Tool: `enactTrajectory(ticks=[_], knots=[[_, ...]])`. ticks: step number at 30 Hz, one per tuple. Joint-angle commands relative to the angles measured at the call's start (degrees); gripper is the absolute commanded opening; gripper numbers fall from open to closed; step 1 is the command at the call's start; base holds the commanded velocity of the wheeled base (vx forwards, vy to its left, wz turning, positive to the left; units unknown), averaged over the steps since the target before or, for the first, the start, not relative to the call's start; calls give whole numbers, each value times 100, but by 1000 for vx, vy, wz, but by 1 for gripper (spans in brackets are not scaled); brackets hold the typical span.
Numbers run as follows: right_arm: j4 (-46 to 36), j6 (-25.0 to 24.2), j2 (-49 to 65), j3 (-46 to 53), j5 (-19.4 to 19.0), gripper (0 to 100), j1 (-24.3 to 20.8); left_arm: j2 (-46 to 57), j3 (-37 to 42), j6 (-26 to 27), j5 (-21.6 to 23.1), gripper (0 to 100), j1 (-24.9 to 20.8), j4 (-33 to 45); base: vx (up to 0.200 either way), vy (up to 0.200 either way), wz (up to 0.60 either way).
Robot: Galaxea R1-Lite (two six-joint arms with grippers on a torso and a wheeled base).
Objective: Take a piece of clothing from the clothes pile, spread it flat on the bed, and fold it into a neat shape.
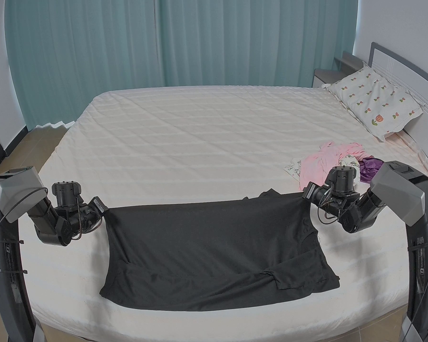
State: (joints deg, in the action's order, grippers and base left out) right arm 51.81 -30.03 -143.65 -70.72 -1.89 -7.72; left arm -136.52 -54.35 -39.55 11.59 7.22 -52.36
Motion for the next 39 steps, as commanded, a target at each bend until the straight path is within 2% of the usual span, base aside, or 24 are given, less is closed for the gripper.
enactTrajectory(ticks=[1, 14, 22, 30, 39], knots=[[40, -3, 92, 23, 4, 0, 16, 3, 29, -9, -8, 0, 61, -82, 0, 0, 0], [128, -65, 241, 366, -40, 0, 16, 64, 152, 35, -8, 0, 34, -231, 0, 0, 0], [303, -74, 698, 1139, -330, 0, 33, 425, 609, 140, 18, 0, 34, -231, 0, 0, 0], [673, 14, 795, 2062, -444, 0, 42, 451, 1453, 791, 45, 0, 34, -380, 0, 0, 0], [831, 339, 742, 2862, -523, 0, 33, 346, 2297, 1054, 54, 0, -71, -978, 0, 0, 0]])
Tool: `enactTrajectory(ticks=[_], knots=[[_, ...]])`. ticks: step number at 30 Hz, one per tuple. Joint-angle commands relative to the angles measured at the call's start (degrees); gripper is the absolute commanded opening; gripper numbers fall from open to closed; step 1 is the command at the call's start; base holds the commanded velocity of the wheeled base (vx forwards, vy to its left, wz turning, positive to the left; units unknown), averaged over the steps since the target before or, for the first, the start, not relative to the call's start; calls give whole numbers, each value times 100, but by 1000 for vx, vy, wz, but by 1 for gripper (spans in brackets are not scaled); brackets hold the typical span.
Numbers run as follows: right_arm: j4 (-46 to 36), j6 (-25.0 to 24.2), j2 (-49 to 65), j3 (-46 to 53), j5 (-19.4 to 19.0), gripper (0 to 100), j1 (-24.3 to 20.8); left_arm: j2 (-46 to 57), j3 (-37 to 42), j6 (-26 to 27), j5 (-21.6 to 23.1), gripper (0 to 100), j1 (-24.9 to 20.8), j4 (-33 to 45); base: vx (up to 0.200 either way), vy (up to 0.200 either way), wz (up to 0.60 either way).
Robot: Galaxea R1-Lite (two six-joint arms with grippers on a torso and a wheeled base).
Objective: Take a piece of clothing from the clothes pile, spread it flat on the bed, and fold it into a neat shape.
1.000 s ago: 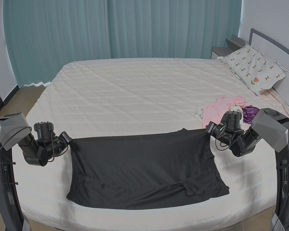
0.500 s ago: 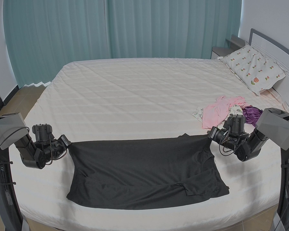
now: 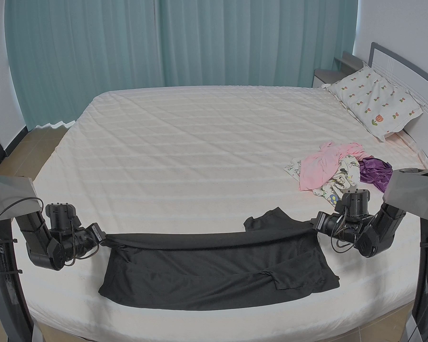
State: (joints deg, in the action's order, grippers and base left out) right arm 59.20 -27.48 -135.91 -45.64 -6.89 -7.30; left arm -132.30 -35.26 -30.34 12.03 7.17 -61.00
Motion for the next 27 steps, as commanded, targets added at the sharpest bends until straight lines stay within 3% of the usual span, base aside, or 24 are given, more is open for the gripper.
enactTrajectory(ticks=[1, 4, 11, 17, 18, 20, 27], knots=[[92, 85, -32, 354, -23, 0, -8, -76, 388, 134, 10, 0, -66, -114, 0, 0, 0], [347, 111, -172, 635, -6, 0, -17, -173, 775, 468, 18, 0, -75, -342, 0, 0, 0], [514, 199, -269, 917, -6, 0, -17, -313, 1223, 608, -8, 0, -102, -817, 0, 0, 0], [795, 225, -392, 1084, 47, 0, -43, -516, 1460, 1171, -219, 0, -119, -1054, 0, 0, 0], [795, 225, -392, 1084, 47, 100, -43, -516, 1460, 1171, -219, 100, -119, -1054, 0, 0, 0], [804, 225, -436, 1154, 47, 100, -34, -533, 1583, 1399, -395, 100, -154, -1054, 0, 0, 0], [821, 173, -102, 1128, 3, 100, 106, -489, 1768, 1408, -447, 100, -225, -1063, 0, 0, 0]])
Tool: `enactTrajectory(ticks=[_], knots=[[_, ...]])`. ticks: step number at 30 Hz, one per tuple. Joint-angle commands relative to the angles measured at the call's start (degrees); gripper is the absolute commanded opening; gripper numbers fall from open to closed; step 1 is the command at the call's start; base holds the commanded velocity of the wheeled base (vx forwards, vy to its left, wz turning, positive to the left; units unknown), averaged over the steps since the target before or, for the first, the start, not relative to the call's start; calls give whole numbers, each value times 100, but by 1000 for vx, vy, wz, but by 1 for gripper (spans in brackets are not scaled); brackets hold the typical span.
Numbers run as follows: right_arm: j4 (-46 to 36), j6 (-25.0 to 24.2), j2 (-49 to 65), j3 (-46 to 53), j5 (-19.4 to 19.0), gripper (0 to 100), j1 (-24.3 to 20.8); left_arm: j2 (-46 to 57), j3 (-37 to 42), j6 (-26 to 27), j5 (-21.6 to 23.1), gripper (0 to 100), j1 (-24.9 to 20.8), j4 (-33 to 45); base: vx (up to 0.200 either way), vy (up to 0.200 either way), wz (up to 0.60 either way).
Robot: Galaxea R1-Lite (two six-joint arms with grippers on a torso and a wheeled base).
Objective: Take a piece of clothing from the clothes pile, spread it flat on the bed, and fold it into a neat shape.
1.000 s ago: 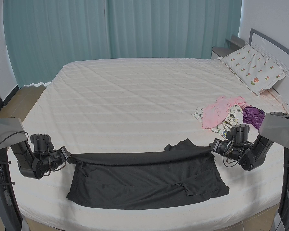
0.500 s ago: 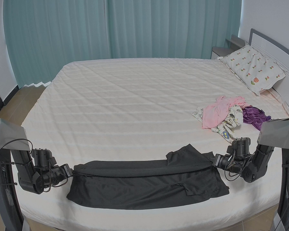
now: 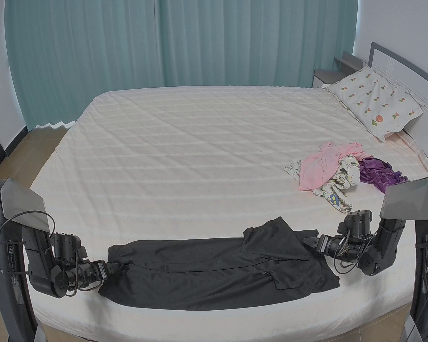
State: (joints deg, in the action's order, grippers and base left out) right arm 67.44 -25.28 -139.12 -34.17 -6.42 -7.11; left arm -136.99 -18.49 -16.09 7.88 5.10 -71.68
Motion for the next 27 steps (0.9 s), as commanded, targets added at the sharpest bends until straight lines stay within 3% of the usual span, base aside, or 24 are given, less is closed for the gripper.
enactTrajectory(ticks=[1, 4, 9, 15, 20, 27], knots=[[-3, -64, 271, -37, -52, 100, 95, -12, 109, -26, -32, 100, -17, 5, 0, 0, 0], [-29, -144, 570, -116, -87, 100, 122, 76, 118, -131, -32, 100, 53, -21, 0, 0, 0], [-134, -398, 746, -204, -562, 100, -80, 752, 48, -1423, 56, 100, 114, -92, 0, 0, 0], [-231, -521, 482, -318, -860, 100, -485, 1244, -119, -2135, 214, 100, 79, -74, 0, 0, 0], [-512, -513, 166, -529, -931, 100, -564, 1192, -278, -2917, 478, 100, 0, -83, 0, 0, 0], [-820, -478, 8, -784, -948, 100, -485, 849, -278, -2979, 663, 100, 9, -232, 0, 0, 0]])
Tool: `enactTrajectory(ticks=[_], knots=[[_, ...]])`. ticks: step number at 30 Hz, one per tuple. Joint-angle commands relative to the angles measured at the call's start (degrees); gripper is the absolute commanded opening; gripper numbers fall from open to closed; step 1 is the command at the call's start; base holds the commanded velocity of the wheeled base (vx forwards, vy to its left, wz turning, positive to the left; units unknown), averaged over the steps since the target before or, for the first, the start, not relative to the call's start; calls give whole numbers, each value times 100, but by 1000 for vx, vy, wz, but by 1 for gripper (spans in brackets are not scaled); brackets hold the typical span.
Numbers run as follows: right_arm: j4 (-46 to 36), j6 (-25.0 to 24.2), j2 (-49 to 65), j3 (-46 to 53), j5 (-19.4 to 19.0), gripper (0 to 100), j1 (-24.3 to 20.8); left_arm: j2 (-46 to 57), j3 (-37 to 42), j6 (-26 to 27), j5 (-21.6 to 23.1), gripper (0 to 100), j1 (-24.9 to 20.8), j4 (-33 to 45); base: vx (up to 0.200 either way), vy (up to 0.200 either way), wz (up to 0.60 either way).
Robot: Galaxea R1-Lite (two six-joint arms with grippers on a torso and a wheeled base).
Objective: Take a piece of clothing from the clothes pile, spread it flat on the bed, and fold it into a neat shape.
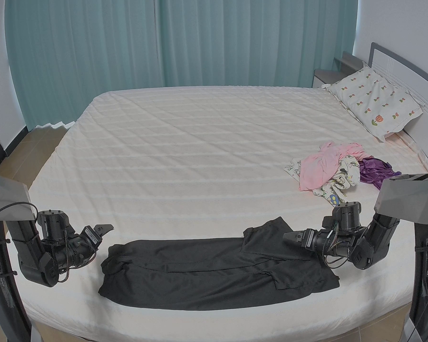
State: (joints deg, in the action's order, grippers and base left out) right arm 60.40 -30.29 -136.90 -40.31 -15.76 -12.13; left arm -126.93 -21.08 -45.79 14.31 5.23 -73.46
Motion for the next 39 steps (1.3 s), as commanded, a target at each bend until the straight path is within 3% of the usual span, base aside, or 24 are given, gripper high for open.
enactTrajectory(ticks=[1, 2, 3, 17, 24, 32, 33, 39], knots=[[-143, 32, -241, -187, -15, 100, 9, -157, -19, -9, 19, 100, -4, -54, 0, 0, 0], [-187, 50, -276, -214, -15, 100, 9, -166, -19, -9, 19, 100, -4, -54, 0, 0, 0], [-257, 67, -337, -258, -15, 0, 9, -157, -19, -9, 19, 100, -4, -54, 0, 0, 0], [-336, 120, 445, 489, -59, 0, 264, -209, 77, 17, 19, 100, 4, -54, 0, 0, 0], [-248, 604, 533, 1140, -155, 0, 466, -280, 86, 44, 10, 100, -13, -54, 0, 0, 0], [-161, 621, 462, 1166, -182, 0, 440, -324, 113, 79, -25, 100, -40, -63, 0, 0, 0], [-161, 621, 454, 1175, -182, 100, 422, -333, 113, 96, -34, 100, -48, -63, 0, 0, 0], [-90, 507, 770, 1140, -199, 100, 527, -271, -221, 123, -139, 100, -40, 16, 0, 0, 0]])
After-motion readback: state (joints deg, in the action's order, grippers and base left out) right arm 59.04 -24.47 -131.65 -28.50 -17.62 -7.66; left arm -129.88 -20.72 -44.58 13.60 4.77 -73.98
